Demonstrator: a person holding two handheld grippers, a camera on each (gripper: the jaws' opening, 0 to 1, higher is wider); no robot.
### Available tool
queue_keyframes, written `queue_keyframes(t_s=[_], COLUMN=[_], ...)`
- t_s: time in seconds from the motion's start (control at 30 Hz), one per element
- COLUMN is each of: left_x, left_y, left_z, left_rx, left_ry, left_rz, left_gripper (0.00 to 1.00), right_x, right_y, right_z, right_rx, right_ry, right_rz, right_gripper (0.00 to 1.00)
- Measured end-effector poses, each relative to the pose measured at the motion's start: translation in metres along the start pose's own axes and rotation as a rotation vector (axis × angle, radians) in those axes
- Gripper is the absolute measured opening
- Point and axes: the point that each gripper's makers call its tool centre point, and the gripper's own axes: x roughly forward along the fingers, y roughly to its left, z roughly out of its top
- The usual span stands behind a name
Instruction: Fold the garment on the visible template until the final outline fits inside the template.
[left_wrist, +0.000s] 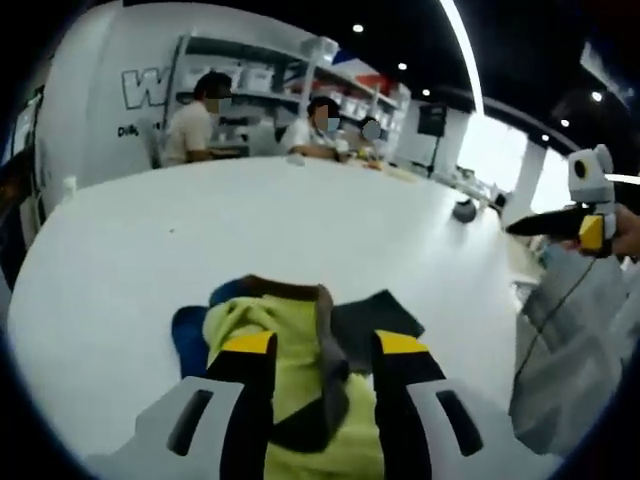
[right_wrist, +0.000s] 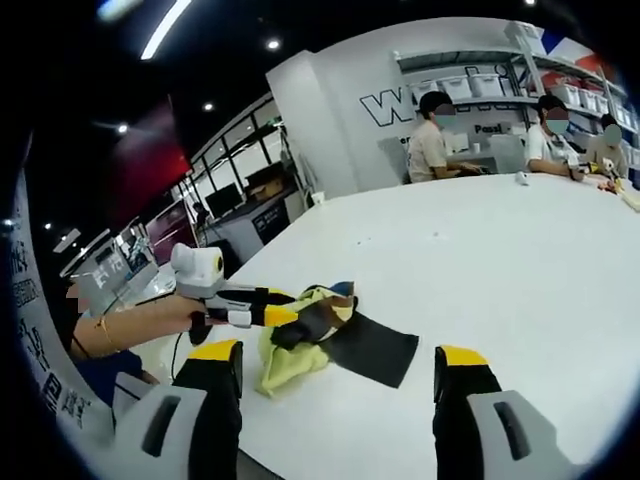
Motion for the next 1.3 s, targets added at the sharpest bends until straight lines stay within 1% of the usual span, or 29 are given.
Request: queue_keyframes(t_s=[0.1, 0.2, 0.27, 0.33, 0.43, 0.47, 0.57, 0.6, 0.63, 0.67, 0.73, 0.8, 0.93, 1.0, 1.03, 1.07, 1.1, 1.2, 1.23, 1.3], left_x=[0.007, 0.008, 0.01, 0.015, 0.018, 0.019, 0.021, 0.021, 0.02, 0.021, 0.021, 0.018, 0.009, -0.001, -0.008, -0.01, -0.019, -0.029, -0.041, -0.049], left_y=[0.003, -0.002, -0.003, -0.003, -0.005, -0.007, -0.007, -0.011, -0.009, -0.009, -0.012, -0.016, -0.023, -0.032, -0.037, -0.039, -0.049, -0.058, -0.063, -0.065], left_z=[-0.004, -0.002, -0.002, -0.004, -0.006, -0.007, -0.013, -0.016, -0.019, -0.021, -0.02, -0.015, -0.006, 0.001, 0.003, 0.004, 0.008, 0.01, 0.008, 0.005], left_rx=[-0.017, -0.032, -0.033, -0.036, -0.036, -0.038, -0.036, -0.043, -0.062, -0.069, -0.059, -0.067, -0.036, -0.008, -0.004, -0.002, 0.016, 0.051, 0.108, 0.136], left_ry=[0.03, 0.028, 0.03, 0.045, 0.055, 0.067, 0.092, 0.109, 0.127, 0.137, 0.129, 0.118, 0.1, 0.082, 0.079, 0.076, 0.067, 0.067, 0.08, 0.1], left_rz=[-0.001, -0.01, -0.013, -0.013, -0.002, -0.005, -0.016, -0.023, -0.001, -0.002, -0.006, -0.018, -0.027, -0.039, -0.044, -0.047, -0.063, -0.075, -0.085, -0.078], left_gripper=[0.29, 0.24, 0.24, 0.23, 0.2, 0.18, 0.06, 0.0, 0.0, 0.0, 0.0, 0.0, 0.0, 0.0, 0.0, 0.0, 0.0, 0.0, 0.0, 0.0], right_x=[0.0, -0.001, -0.002, -0.002, -0.002, -0.003, -0.004, -0.004, -0.004, -0.004, -0.005, -0.006, -0.008, -0.008, -0.007, -0.008, -0.008, -0.008, -0.009, -0.01], right_y=[-0.002, -0.003, -0.004, -0.004, -0.005, -0.005, -0.004, -0.004, -0.004, -0.004, -0.003, -0.003, 0.0, 0.001, 0.001, 0.001, 0.001, 0.002, 0.007, 0.009], right_z=[-0.001, -0.001, -0.001, 0.0, 0.0, 0.002, 0.005, 0.006, 0.006, 0.006, 0.007, 0.01, 0.014, 0.013, 0.013, 0.012, 0.011, 0.009, 0.009, 0.009], right_rx=[0.004, 0.005, 0.004, 0.006, 0.004, -0.005, -0.02, -0.02, -0.023, -0.024, -0.023, -0.018, -0.021, -0.023, -0.022, -0.022, -0.023, -0.017, -0.017, -0.021], right_ry=[0.0, 0.003, 0.002, -0.002, -0.002, -0.01, -0.021, -0.023, -0.021, -0.02, -0.023, -0.037, -0.051, -0.056, -0.056, -0.056, -0.056, -0.057, -0.058, -0.058], right_rz=[-0.002, -0.007, -0.007, -0.005, -0.006, -0.01, -0.007, -0.006, -0.006, -0.006, -0.006, -0.005, 0.002, 0.007, 0.008, 0.007, 0.009, 0.016, 0.026, 0.032], right_gripper=[0.76, 0.76, 0.76, 0.75, 0.75, 0.75, 0.74, 0.74, 0.73, 0.73, 0.73, 0.73, 0.73, 0.73, 0.72, 0.72, 0.71, 0.71, 0.71, 0.7])
